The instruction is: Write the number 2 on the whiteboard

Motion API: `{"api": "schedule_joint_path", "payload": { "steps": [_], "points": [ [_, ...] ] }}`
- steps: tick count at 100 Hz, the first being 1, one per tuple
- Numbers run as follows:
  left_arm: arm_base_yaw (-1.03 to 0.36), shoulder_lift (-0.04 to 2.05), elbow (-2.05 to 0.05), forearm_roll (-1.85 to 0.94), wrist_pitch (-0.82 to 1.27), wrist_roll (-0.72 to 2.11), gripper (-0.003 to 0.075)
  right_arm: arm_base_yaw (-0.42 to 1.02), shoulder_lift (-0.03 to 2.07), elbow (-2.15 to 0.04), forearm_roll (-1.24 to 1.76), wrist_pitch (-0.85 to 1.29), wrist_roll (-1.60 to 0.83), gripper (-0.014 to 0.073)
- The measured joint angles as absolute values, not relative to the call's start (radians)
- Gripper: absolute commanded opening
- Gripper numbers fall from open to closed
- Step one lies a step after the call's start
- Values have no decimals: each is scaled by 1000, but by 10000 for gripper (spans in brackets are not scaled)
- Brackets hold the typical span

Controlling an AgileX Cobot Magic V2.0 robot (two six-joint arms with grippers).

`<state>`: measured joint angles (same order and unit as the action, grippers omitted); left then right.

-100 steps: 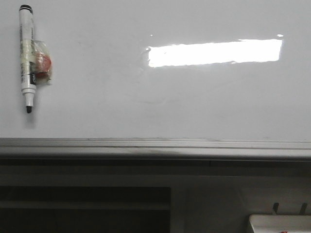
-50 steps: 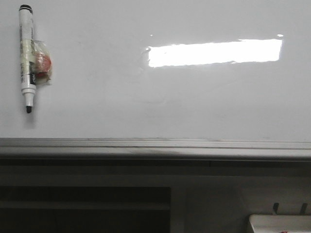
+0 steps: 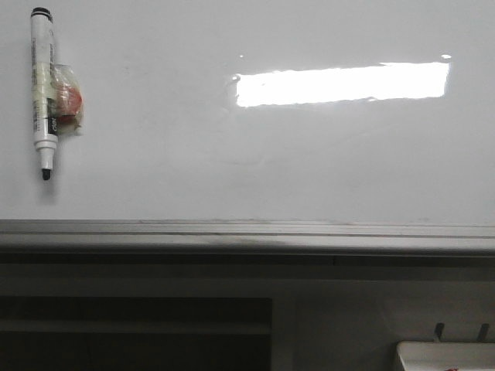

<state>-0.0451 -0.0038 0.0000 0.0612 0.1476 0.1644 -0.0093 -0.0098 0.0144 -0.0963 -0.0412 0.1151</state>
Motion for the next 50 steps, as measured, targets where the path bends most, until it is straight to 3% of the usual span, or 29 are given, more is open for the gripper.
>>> {"api": "schedule_joint_path", "payload": {
  "steps": [34, 50],
  "points": [
    [-45, -4, 0, -59, 126, 164, -21, -9, -10, 14, -94, -56, 122, -50],
    [-45, 10, -26, -156, 210, 164, -21, -9, 9, -86, -75, 231, 137, -50]
  ]
}}
